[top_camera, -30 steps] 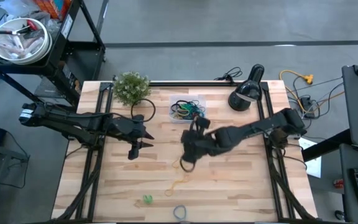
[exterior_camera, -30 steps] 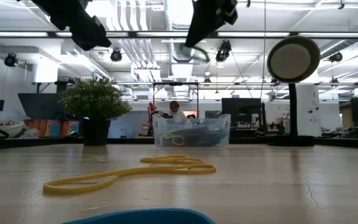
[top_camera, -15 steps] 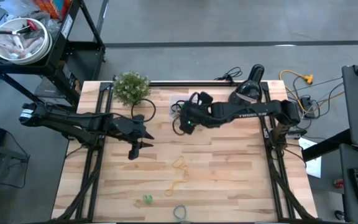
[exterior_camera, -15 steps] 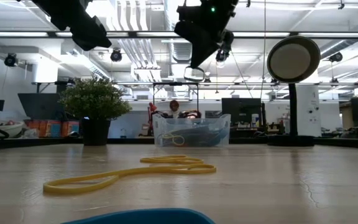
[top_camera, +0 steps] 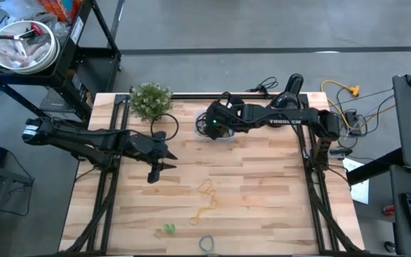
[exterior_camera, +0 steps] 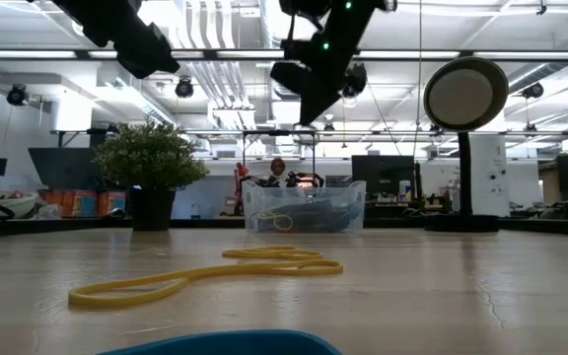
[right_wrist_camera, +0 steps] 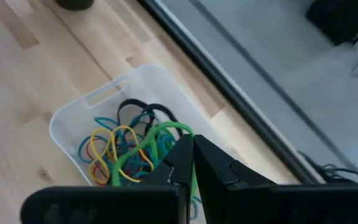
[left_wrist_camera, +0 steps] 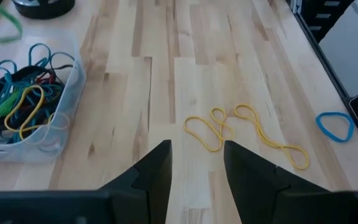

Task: Pick and place rubber bands into bin
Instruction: Put the green rubberband into the transparent bin

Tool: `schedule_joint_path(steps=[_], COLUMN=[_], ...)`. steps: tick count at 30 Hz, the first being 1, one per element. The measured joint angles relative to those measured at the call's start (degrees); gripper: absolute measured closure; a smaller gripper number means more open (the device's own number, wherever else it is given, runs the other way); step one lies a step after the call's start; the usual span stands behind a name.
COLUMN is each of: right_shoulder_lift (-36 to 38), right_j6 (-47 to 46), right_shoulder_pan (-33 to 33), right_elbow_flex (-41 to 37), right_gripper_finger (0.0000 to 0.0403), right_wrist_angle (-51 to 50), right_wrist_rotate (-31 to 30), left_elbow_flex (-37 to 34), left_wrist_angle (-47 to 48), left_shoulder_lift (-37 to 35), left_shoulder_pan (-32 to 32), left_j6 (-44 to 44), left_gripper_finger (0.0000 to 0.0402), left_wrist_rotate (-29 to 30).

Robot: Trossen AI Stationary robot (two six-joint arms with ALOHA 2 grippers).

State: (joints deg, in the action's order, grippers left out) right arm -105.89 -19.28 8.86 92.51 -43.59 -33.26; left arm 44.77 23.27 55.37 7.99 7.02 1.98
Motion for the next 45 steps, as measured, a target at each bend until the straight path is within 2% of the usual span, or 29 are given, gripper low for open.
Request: schedule_joint_path(steps=[3,16,22,25,30,36,39,42,45], right_shoulder_lift=[-1.6,-5.0,-5.0,-5.0,-5.0,-4.4,-3.0,-0.9,1.3], right_j6=[-0.1,-3.0,-2.7,-2.0,-1.0,5.2,9.7,15.0,20.5], right_shoulder_pan=[1.3,3.8,5.2,5.7,5.8,5.8,5.6,5.0,3.9], right_elbow_flex=[0.0,-0.1,-0.1,-0.1,-0.1,-0.1,-0.1,0.0,0.0], right_gripper_finger=[0.0394,0.0394,0.0390,0.0372,0.0325,0.0288,0.0280,0.0278,0.0280], right_wrist_angle=[1.0,2.2,2.2,2.3,2.4,2.1,2.0,1.9,0.5], right_wrist_rotate=[3.1,3.6,7.1,9.3,9.8,9.9,14.0,20.8,28.7], left_elbow_flex=[0.0,0.0,0.0,0.0,0.0,0.0,0.0,-0.1,-0.1], left_wrist_angle=[-0.6,-0.9,-1.0,-1.0,-1.3,-1.5,-0.9,0.8,2.8], left_shoulder_lift=[0.0,0.1,0.1,0.1,0.1,0.1,0.1,0.1,0.1], left_shoulder_pan=[0.0,0.0,0.0,0.0,0.0,0.0,0.0,0.0,0.4], left_j6=[-0.3,-0.3,-0.3,-0.2,0.2,1.4,2.3,4.6,5.0], left_gripper_finger=[0.0272,0.0272,0.0272,0.0272,0.0272,0.0272,0.0272,0.0272,0.0272], left_wrist_rotate=[0.0,0.0,0.0,0.0,0.0,0.0,0.0,-0.7,-4.0])
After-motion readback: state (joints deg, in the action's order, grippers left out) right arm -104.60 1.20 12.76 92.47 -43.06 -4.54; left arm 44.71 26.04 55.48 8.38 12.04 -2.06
